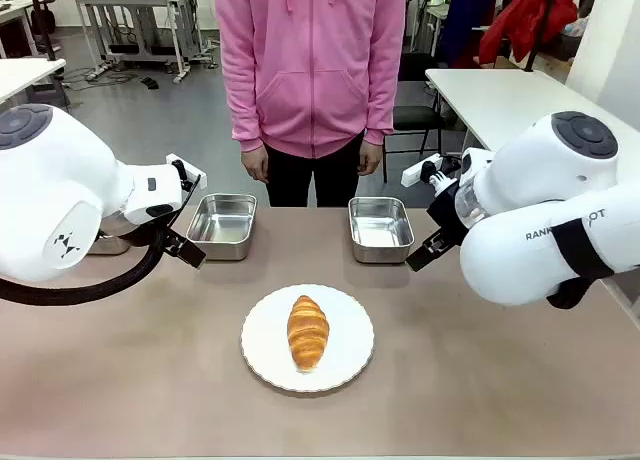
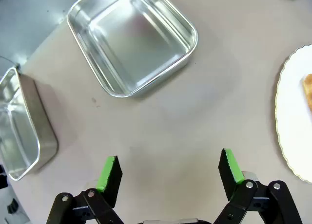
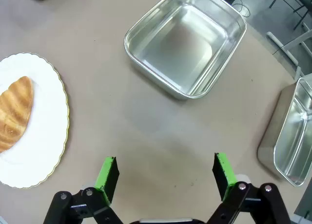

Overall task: Place the bread in the container.
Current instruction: Place the Butter Roll into the Airtight Container indicated by the human.

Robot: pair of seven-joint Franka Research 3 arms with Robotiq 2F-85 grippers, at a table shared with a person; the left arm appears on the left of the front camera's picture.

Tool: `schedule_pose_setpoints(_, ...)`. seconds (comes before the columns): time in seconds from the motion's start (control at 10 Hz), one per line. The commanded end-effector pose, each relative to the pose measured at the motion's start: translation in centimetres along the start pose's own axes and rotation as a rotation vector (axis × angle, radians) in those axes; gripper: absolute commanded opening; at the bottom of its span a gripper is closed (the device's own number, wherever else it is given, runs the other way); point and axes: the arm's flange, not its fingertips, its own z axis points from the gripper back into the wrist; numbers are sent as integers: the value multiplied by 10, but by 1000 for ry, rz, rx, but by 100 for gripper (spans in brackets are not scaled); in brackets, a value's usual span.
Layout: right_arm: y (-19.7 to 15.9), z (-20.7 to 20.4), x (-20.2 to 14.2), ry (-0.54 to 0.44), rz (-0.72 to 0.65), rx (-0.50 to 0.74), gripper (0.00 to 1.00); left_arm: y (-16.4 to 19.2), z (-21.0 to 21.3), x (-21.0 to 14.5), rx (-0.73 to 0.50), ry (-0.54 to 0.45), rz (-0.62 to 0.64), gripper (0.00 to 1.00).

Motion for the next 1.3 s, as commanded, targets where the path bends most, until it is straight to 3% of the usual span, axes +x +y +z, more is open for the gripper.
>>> schedule_pose_setpoints(0.0, 0, 0, 0, 0, 0, 0, 100, 0, 0, 0, 0, 0, 0, 100)
schedule_pose_setpoints(0.9, 0, 0, 0, 0, 3, -1, 100, 0, 0, 0, 0, 0, 1, 100)
schedule_pose_setpoints(1.0, -10, 18, 17, -29, 1, -47, 100, 17, 24, 5, -41, -46, 18, 100)
schedule_pose_setpoints(1.2, -49, 76, 48, -71, -8, -15, 100, 60, 87, 19, -83, -137, 70, 100)
